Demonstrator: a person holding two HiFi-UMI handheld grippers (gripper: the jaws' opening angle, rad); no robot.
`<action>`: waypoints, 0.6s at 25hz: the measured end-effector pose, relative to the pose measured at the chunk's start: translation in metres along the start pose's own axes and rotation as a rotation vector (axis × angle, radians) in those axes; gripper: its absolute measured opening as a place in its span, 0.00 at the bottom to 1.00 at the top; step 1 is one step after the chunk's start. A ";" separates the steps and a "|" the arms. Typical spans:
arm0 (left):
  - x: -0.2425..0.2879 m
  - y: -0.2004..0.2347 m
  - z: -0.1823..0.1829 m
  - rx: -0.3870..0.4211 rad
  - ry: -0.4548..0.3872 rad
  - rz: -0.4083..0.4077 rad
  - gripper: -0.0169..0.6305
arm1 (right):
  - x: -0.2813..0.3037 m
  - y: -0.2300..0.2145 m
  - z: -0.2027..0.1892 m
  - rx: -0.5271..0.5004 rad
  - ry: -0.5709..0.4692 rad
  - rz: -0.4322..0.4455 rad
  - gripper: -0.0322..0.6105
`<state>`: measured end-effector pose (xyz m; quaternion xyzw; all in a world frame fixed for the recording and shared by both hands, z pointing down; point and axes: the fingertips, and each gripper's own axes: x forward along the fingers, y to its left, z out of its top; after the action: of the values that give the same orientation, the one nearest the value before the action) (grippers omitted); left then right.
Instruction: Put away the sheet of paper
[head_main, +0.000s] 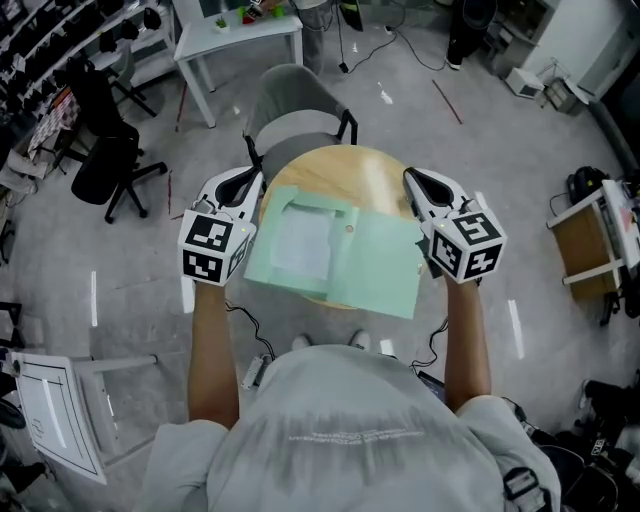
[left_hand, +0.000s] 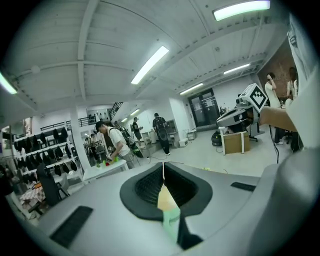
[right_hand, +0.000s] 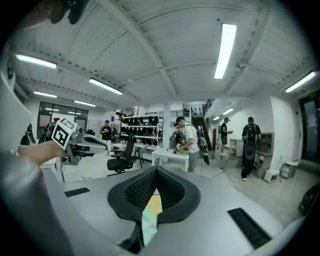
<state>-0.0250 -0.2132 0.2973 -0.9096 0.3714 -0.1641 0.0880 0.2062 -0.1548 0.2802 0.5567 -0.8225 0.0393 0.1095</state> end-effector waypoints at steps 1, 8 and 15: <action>-0.001 -0.002 0.006 0.004 -0.011 0.002 0.06 | -0.001 0.001 0.007 -0.034 -0.009 0.003 0.09; 0.003 -0.018 0.019 0.090 0.002 0.003 0.06 | 0.004 0.006 0.027 -0.127 -0.044 0.025 0.09; -0.003 -0.026 0.043 0.127 -0.119 -0.006 0.06 | 0.009 0.010 0.025 -0.164 -0.045 0.060 0.09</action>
<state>0.0054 -0.1908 0.2641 -0.9115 0.3514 -0.1331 0.1671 0.1903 -0.1639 0.2582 0.5218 -0.8415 -0.0375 0.1351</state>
